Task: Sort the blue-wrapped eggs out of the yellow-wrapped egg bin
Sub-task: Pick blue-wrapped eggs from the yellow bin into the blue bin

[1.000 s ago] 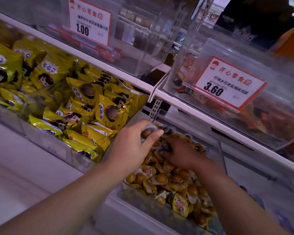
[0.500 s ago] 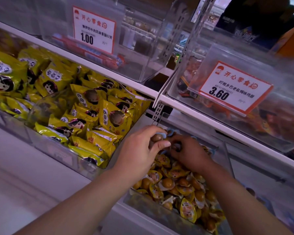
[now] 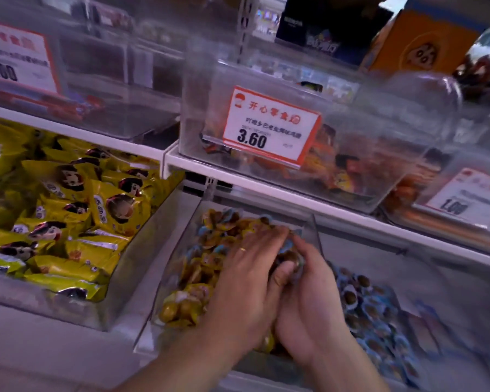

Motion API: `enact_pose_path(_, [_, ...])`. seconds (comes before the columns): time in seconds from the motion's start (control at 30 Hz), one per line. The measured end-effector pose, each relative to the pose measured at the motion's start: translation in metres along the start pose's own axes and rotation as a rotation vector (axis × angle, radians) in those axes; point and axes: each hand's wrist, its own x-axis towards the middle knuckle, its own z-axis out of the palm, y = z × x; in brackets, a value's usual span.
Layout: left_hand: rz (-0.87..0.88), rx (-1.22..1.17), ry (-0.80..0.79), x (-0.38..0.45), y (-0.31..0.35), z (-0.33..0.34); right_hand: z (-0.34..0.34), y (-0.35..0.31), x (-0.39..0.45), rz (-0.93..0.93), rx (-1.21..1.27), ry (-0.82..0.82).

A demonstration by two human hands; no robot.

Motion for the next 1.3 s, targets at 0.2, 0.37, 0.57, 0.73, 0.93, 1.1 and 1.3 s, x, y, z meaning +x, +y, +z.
enact_pose_path(0.2, [0.159,0.079,-0.212,0.003,0.013,0.027,-0.046,-0.044,-0.006,-0.224,-0.147,0.157])
enact_pose_path(0.37, [0.122,-0.075,-0.319,0.002,0.011,0.032,-0.099,-0.086,-0.007,-0.304,-0.128,0.206])
enact_pose_path(0.57, [0.005,0.011,-0.22,0.012,-0.021,0.024,-0.165,-0.127,0.016,-0.323,-0.694,0.463])
enact_pose_path(0.73, [-0.059,0.126,-0.24,0.01,-0.04,0.01,-0.182,-0.133,0.033,-0.38,-1.029,0.538])
enact_pose_path(0.93, [0.09,0.411,-0.125,0.014,-0.047,-0.035,-0.126,-0.11,0.035,-0.724,-1.006,0.391])
enact_pose_path(1.1, [-0.017,0.329,0.049,0.007,-0.059,-0.081,-0.054,-0.055,0.024,-0.837,-1.338,0.03])
enact_pose_path(1.3, [-0.164,0.167,0.052,-0.005,-0.062,-0.1,0.003,0.005,0.095,-0.518,-1.922,-0.33])
